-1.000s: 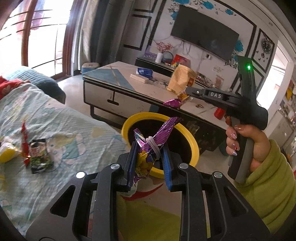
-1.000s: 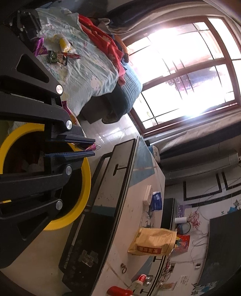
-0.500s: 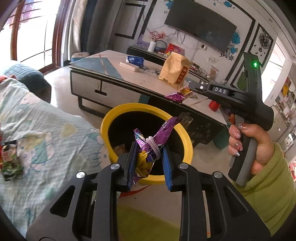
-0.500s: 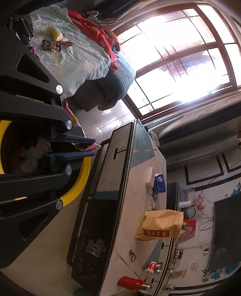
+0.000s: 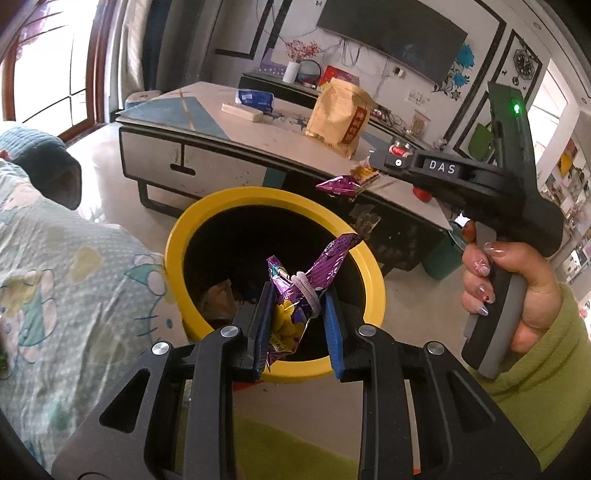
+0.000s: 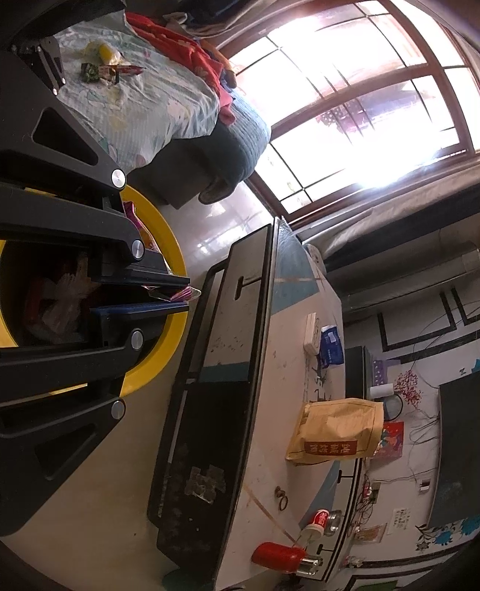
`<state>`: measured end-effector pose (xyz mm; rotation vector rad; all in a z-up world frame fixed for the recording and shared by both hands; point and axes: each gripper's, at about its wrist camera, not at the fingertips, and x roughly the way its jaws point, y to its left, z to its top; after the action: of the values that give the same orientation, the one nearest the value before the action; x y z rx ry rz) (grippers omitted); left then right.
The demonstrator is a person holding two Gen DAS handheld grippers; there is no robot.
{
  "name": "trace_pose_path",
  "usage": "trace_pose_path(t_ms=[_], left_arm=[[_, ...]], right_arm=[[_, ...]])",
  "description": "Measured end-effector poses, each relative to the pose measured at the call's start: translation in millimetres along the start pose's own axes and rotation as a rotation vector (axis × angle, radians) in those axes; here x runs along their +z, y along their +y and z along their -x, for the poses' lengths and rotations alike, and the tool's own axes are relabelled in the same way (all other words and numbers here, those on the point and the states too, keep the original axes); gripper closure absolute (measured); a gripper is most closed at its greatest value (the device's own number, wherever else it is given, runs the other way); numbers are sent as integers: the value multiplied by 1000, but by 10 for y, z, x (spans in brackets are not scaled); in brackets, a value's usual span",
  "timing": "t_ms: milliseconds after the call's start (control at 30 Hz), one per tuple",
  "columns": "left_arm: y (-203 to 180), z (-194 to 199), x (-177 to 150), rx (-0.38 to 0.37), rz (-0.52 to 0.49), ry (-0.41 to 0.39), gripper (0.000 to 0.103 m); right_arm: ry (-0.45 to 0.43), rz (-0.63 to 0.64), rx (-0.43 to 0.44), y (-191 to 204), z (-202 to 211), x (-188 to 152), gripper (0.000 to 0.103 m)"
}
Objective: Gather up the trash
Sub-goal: 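Open both grippers to drop the wrappers into the bin, then move both open grippers back over the remaining trash on the bed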
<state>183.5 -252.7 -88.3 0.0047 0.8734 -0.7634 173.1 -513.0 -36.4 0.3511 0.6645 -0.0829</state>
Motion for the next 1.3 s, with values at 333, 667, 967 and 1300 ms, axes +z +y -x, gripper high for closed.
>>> trace_pose_path(t_ms=[333,667,967,1300], left_arm=[[-72,-307,-50,-4,-27,68,83],[-69,-438,-26,0,-16,82,57],[56,-88,16,19,60,-23,20],[202,570,-3,177,56,-195,11]], right_arm=[[55,-25,4,-102,-202,-84,94],[110,-15,49,8,-344,-170,78],[73,-31,40,40,-261,-144,60],[-12,-26,35,209,-38,-74,37]])
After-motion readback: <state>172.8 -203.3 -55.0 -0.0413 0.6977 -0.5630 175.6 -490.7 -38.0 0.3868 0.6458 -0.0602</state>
